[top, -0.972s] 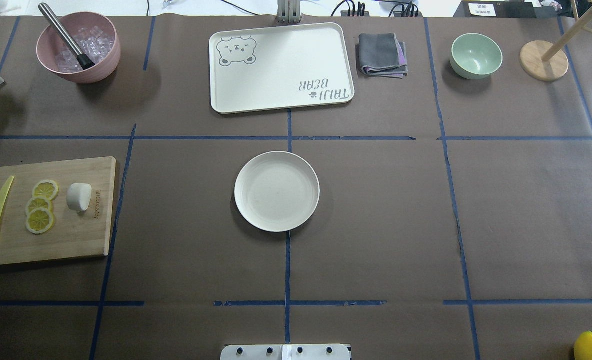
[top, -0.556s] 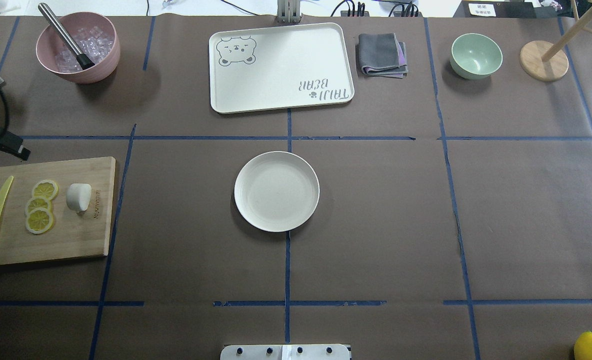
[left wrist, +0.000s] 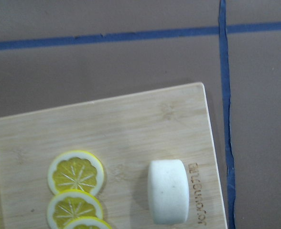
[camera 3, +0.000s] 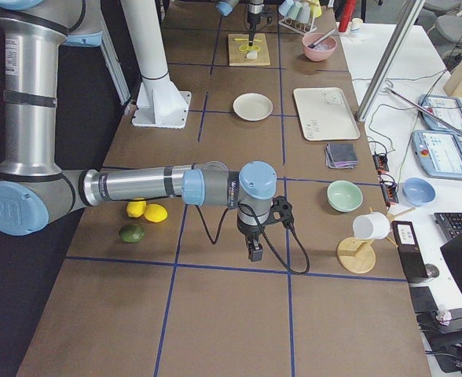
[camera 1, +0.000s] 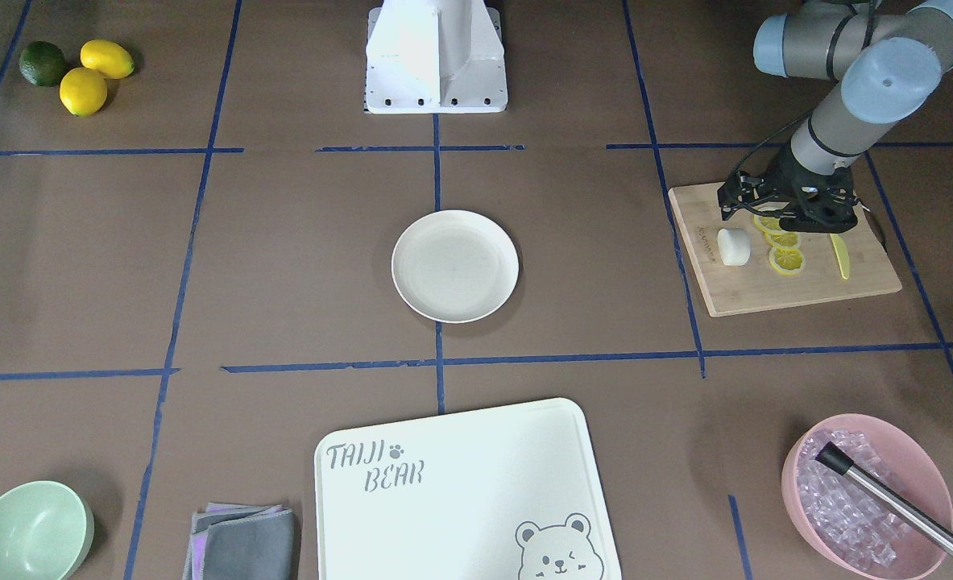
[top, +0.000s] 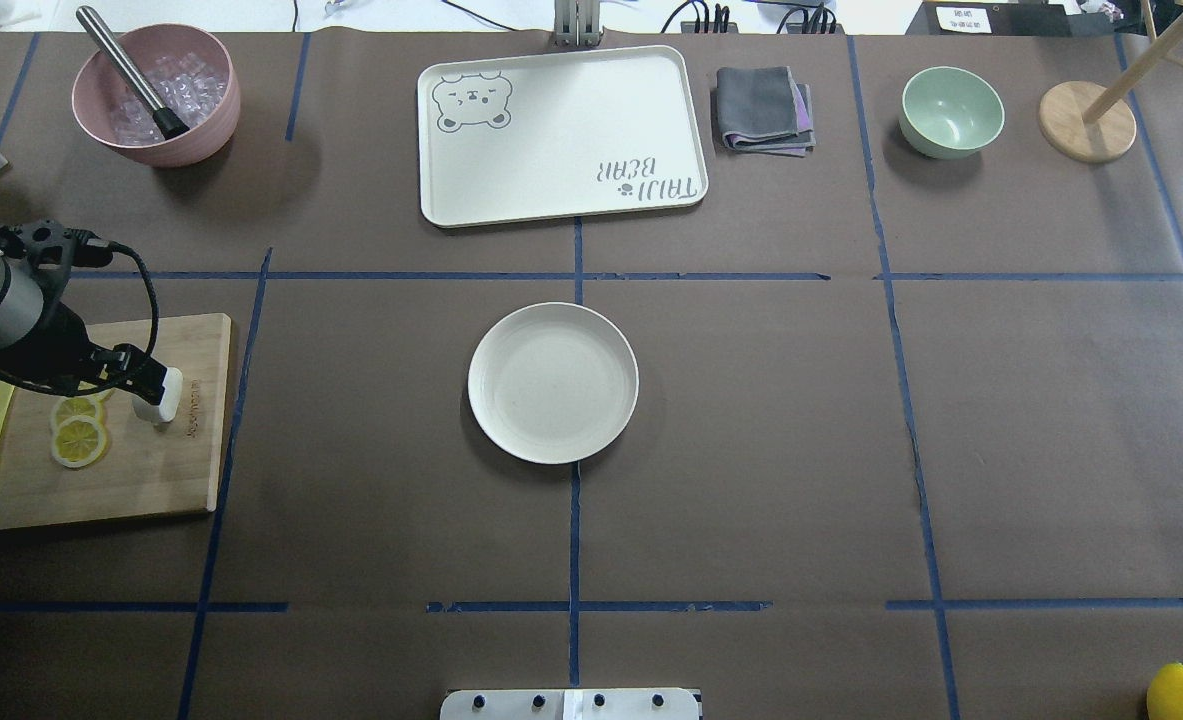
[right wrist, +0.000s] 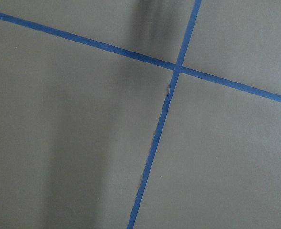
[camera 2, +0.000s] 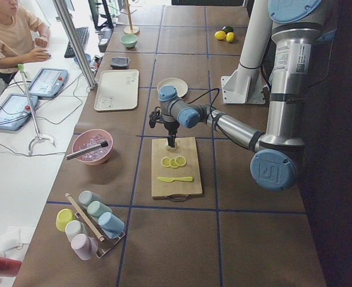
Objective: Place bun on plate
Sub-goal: 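Lower the left gripper onto the white bun on the cutting board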
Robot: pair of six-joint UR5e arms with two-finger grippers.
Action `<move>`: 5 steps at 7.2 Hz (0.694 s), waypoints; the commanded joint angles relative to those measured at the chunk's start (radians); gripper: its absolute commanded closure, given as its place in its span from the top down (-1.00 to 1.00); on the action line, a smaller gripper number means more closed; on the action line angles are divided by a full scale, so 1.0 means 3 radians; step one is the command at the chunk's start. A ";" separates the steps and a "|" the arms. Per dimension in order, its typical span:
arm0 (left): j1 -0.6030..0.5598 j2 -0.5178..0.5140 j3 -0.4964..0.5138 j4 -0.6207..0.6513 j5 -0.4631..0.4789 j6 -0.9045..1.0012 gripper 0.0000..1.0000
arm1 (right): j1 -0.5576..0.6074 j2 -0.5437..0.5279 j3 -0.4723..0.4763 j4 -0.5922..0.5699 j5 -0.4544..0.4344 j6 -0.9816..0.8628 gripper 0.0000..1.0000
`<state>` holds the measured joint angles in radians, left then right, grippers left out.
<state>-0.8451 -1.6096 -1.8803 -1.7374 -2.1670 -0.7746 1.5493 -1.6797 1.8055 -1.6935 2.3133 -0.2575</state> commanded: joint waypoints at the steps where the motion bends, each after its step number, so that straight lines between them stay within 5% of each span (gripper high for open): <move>1: 0.0122 -0.0060 0.0278 -0.0200 0.0014 0.0005 1.00 | 0.0000 -0.0010 0.0000 0.0000 0.0000 -0.0006 1.00; 4: 0.0138 -0.0152 0.0535 -0.0498 0.0003 -0.0016 0.98 | 0.0000 -0.0031 0.0000 0.0000 0.0000 -0.0011 1.00; 5: 0.0138 -0.0157 0.0520 -0.0488 0.0003 -0.0016 0.02 | 0.0000 -0.0031 0.0005 0.0000 0.0000 -0.0016 1.00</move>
<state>-0.8047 -1.6528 -1.7269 -1.8803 -2.1654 -0.7801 1.5493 -1.6880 1.8058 -1.6935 2.3133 -0.2610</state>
